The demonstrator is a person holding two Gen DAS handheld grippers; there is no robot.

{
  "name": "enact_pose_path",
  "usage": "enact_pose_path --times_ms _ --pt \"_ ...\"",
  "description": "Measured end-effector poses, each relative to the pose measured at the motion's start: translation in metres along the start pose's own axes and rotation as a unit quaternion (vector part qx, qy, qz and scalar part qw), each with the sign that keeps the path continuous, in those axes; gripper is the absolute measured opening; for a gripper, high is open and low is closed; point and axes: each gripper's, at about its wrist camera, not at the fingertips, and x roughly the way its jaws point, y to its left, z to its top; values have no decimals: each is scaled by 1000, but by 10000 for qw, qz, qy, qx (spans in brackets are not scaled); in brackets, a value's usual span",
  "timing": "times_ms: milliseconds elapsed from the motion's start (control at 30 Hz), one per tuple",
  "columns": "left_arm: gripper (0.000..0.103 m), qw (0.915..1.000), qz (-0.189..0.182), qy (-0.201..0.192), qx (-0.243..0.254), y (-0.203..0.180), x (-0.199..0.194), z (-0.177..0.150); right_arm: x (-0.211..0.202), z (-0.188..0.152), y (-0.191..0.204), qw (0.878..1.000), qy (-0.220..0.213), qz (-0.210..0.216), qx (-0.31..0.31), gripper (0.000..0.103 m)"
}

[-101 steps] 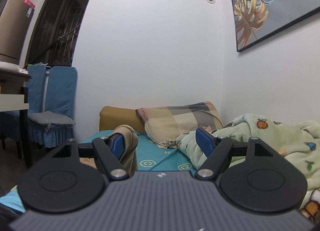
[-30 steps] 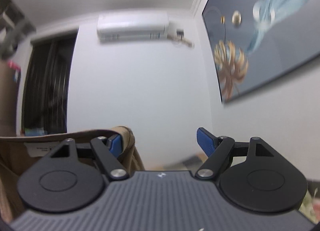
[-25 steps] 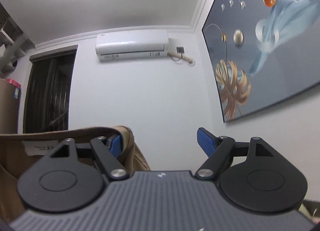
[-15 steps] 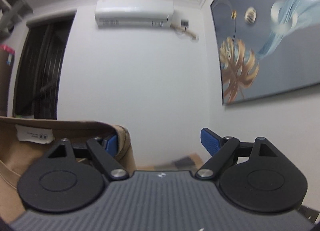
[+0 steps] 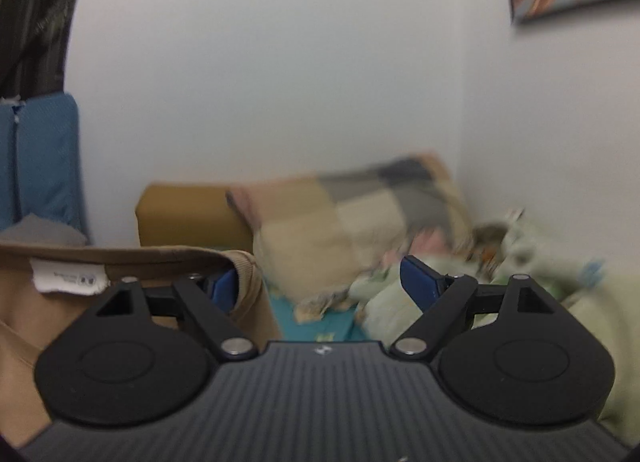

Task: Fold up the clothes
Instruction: 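Lower the T-shirt flat onto the bed and open both grippers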

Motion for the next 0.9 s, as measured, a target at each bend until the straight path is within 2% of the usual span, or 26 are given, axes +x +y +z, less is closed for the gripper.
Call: enact_pose_path --times_ms 133,200,267,333,400,500,600,767,900 --pt "103 9967 124 800 -36 15 109 -87 113 -73 17 9976 652 168 184 84" --pt "103 9935 164 1120 -88 27 144 -114 145 -108 24 9939 1026 282 295 84" --pt "103 9899 98 1410 -151 40 169 -133 170 -138 28 9883 1393 432 443 84" --pt "103 9859 49 1673 8 47 181 -141 181 -161 31 9854 1575 460 461 84" --pt "103 9794 -47 2007 195 51 188 -137 188 -167 29 9817 1756 592 449 84" --pt "103 9701 -255 2359 510 55 186 -125 194 -163 23 9744 2014 753 659 84" --pt "103 9669 -330 2435 691 52 173 -113 183 -150 21 9744 2025 703 674 84" --pt "103 9783 -265 1838 916 49 105 -89 149 -129 23 9784 1856 746 530 84" --pt "103 9827 -392 1616 812 53 34 -76 94 -111 16 9827 1594 774 548 84"
